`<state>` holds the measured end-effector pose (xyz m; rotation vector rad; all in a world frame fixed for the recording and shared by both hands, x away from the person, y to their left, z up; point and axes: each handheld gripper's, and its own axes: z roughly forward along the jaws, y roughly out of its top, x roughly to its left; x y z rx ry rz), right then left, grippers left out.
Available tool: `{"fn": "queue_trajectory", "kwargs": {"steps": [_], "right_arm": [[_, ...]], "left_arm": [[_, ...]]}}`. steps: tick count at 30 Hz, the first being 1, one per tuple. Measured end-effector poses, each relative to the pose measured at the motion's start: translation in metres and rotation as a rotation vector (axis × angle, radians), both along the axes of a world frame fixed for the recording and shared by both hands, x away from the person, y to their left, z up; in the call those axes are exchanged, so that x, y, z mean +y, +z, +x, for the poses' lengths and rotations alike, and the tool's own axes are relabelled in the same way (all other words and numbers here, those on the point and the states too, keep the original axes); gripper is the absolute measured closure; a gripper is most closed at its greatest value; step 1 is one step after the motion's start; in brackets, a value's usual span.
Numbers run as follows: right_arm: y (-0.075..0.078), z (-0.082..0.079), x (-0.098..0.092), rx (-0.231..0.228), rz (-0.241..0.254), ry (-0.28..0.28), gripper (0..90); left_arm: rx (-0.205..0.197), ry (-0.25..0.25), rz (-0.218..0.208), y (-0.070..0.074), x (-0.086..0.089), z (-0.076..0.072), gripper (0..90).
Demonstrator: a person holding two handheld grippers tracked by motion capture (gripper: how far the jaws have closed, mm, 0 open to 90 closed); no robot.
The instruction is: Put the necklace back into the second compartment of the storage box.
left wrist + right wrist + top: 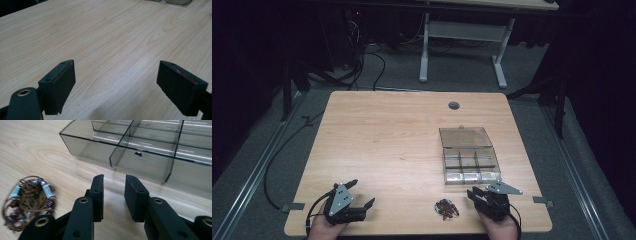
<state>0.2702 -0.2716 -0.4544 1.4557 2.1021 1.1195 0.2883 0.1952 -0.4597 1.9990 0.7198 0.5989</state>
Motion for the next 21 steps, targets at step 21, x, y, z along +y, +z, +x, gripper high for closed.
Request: {"fn": "queue_trajectory", "kwargs": {"steps": [21], "right_arm": [[0.010, -0.002, 0.016, -0.016, -0.019, 0.079, 86.8]], "left_arm": [[-0.002, -0.005, 0.006, 0.000, -0.001, 0.000, 15.8]]}}
